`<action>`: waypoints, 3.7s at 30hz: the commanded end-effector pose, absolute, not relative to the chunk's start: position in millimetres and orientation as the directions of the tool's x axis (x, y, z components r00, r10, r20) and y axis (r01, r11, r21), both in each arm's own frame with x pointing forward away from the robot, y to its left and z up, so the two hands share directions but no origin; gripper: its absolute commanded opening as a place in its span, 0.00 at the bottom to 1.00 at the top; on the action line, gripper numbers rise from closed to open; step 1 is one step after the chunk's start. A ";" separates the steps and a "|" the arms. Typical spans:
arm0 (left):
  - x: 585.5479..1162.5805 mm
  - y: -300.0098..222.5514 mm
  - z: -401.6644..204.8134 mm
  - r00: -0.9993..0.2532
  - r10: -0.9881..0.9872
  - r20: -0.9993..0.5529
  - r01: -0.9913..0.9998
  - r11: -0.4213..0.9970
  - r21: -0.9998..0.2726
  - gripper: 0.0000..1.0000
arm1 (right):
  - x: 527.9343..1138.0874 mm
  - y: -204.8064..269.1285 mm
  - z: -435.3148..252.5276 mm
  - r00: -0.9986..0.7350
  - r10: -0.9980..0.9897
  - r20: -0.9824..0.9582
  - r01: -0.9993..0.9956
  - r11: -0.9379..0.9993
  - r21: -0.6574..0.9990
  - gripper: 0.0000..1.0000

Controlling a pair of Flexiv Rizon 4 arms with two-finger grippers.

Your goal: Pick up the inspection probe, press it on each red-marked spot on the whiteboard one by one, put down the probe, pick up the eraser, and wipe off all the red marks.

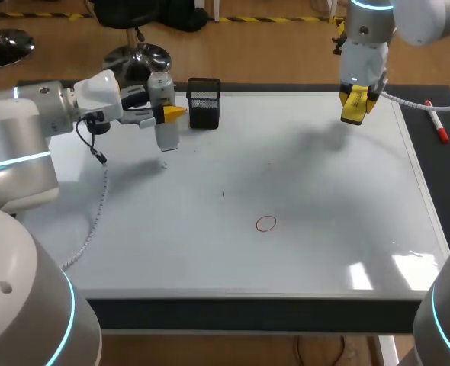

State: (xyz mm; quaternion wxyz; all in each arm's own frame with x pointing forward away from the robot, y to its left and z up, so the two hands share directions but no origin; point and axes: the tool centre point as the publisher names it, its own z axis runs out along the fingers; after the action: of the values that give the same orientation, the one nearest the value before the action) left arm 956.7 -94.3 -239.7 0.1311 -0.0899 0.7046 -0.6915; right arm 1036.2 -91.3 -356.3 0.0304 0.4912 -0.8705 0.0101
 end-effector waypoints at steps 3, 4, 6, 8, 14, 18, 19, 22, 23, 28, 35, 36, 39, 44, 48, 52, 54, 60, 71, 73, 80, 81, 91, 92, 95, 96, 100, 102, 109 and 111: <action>956.7 -94.5 -238.8 -0.949 -0.308 -0.061 0.055 0.027 -0.998 0.00 | 1036.4 -92.0 -354.9 -0.514 -0.855 0.066 -0.857 0.516 0.011 0.00; 956.7 -94.5 -238.8 -0.949 -0.308 -0.061 0.055 0.027 -0.998 0.00 | 1036.4 -92.0 -354.9 -0.514 -0.855 0.066 -0.857 0.516 0.011 0.00; 956.7 -94.5 -238.8 -0.949 -0.308 -0.061 0.055 0.027 -0.998 0.00 | 1034.4 -74.9 -352.6 -0.489 -0.870 0.060 -0.872 0.490 0.007 0.00; 956.7 -94.5 -238.8 -0.949 -0.308 -0.061 0.055 0.027 -0.998 0.00 | 1036.0 -65.1 -358.9 -0.458 -0.885 0.079 -0.888 0.460 0.010 0.00; 956.7 -94.5 -238.8 -0.949 -0.308 -0.061 0.055 0.027 -0.998 0.00 | 1020.5 -27.4 -367.8 -0.381 -0.920 0.096 -0.923 0.384 0.021 0.00; 956.7 -94.5 -238.8 -0.949 -0.308 -0.061 0.055 0.027 -0.998 0.00 | 1006.3 -4.5 -368.7 -0.325 -0.940 0.103 -0.944 0.329 0.024 0.00; 956.7 -94.5 -238.8 -0.949 -0.308 -0.061 0.055 0.027 -0.998 0.00 | 1003.0 1.1 -369.0 -0.313 -0.943 0.112 -0.948 0.318 0.021 0.00; 956.7 -94.5 -238.8 -0.949 -0.308 -0.061 0.055 0.027 -0.998 0.00 | 993.0 20.5 -368.7 -0.271 -0.957 0.104 -0.961 0.276 0.036 0.00; 956.7 -94.5 -238.8 -0.949 -0.308 -0.061 0.055 0.027 -0.998 0.00 | 988.9 27.6 -368.9 -0.259 -0.960 0.107 -0.964 0.264 0.038 0.00; 956.7 -94.5 -238.8 -0.949 -0.308 -0.061 0.055 0.027 -0.998 0.00 | 968.2 55.7 -373.1 -0.208 -0.974 0.089 -0.975 0.213 0.058 0.00; 956.7 -94.5 -238.8 -0.949 -0.308 -0.061 0.055 0.027 -0.998 0.00 | 935.0 87.4 -375.6 -0.148 -0.985 0.094 -0.985 0.155 0.074 0.00; 956.7 -94.5 -238.8 -0.949 -0.308 -0.061 0.055 0.027 -0.998 0.00 | 929.6 92.0 -376.6 -0.141 -0.985 0.097 -0.986 0.149 0.076 0.00; 956.7 -94.5 -238.8 -0.949 -0.308 -0.061 0.055 0.027 -0.998 0.00 | 915.3 101.9 -379.0 -0.133 -0.987 0.086 -0.986 0.140 0.088 0.00; 956.7 -94.5 -238.8 -0.949 -0.308 -0.061 0.055 0.027 -0.998 0.00 | 894.4 115.1 -379.9 -0.118 -0.991 0.060 -0.988 0.123 0.088 0.00; 956.7 -94.5 -238.8 -0.949 -0.308 -0.061 0.055 0.027 -0.998 0.00 | 879.4 124.2 -378.5 -0.106 -0.993 0.053 -0.992 0.109 0.068 0.00; 956.7 -94.5 -238.8 -0.949 -0.308 -0.061 0.055 0.027 -0.998 0.00 | 864.3 132.1 -377.5 -0.094 -0.995 0.044 -0.993 0.097 0.063 0.00; 956.7 -94.5 -238.8 -0.949 -0.308 -0.061 0.055 0.027 -0.998 0.00 | 856.5 136.7 -377.5 -0.086 -0.995 0.043 -0.994 0.089 0.065 0.00; 956.7 -94.5 -238.8 -0.949 -0.308 -0.061 0.055 0.027 -0.998 0.00 | 834.8 151.1 -380.0 -0.075 -0.996 0.039 -0.994 0.078 0.076 0.00; 956.7 -94.5 -238.8 -0.949 -0.308 -0.061 0.055 0.027 -0.998 0.00 | 800.9 164.8 -384.8 -0.058 -0.998 0.028 -0.993 0.061 0.101 0.00; 956.7 -94.5 -238.8 -0.949 -0.308 -0.061 0.055 0.027 -0.998 0.00 | 796.4 162.8 -385.5 -0.067 -0.997 0.025 -0.992 0.069 0.105 0.00; 956.7 -94.5 -238.8 -0.949 -0.308 -0.061 0.055 0.027 -0.998 0.00 | 783.3 162.8 -391.2 -0.079 -0.997 0.023 -0.991 0.081 0.108 0.00; 956.7 -94.5 -238.8 -0.949 -0.308 -0.061 0.055 0.027 -0.998 0.00 | 781.8 163.5 -391.8 -0.079 -0.997 0.020 -0.991 0.081 0.107 0.00; 956.7 -94.5 -238.8 -0.949 -0.308 -0.061 0.055 0.027 -0.998 0.00 | 763.1 178.8 -409.2 -0.057 -0.998 0.012 -0.990 0.058 0.125 0.00; 956.7 -94.5 -238.8 -0.949 -0.308 -0.061 0.055 0.027 -0.998 0.00 | 762.6 179.5 -410.6 -0.054 -0.998 0.012 -0.990 0.055 0.128 0.00; 956.7 -94.5 -238.8 -0.949 -0.308 -0.061 0.055 0.027 -0.998 0.00 | 761.7 179.7 -416.4 -0.048 -0.999 0.016 -0.990 0.050 0.134 0.00; 956.7 -94.5 -238.8 -0.949 -0.308 -0.061 0.055 0.027 -0.998 0.00 | 761.3 179.4 -418.3 -0.049 -0.999 0.015 -0.989 0.051 0.137 0.00; 956.7 -94.5 -238.8 -0.949 -0.308 -0.061 0.055 0.027 -0.998 0.00 | 760.1 179.5 -420.5 -0.053 -0.999 0.011 -0.989 0.054 0.138 0.00; 956.7 -94.5 -238.8 -0.949 -0.308 -0.061 0.055 0.027 -0.998 0.00 | 759.6 179.3 -421.4 -0.055 -0.998 0.009 -0.989 0.056 0.138 0.00; 956.7 -94.5 -238.8 -0.949 -0.308 -0.061 0.055 0.027 -0.998 0.00 | 755.5 176.5 -424.7 -0.066 -0.998 0.010 -0.987 0.067 0.146 0.00; 956.7 -94.5 -238.8 -0.949 -0.308 -0.061 0.055 0.027 -0.998 0.00 | 753.6 176.3 -425.7 -0.065 -0.998 0.011 -0.986 0.065 0.152 0.00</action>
State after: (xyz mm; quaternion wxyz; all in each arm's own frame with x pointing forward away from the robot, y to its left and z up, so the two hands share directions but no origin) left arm 957.0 -94.4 -239.4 0.1304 -0.0896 0.7053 -0.6910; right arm 754.0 177.5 -425.5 0.0571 0.6806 -0.7285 -0.0530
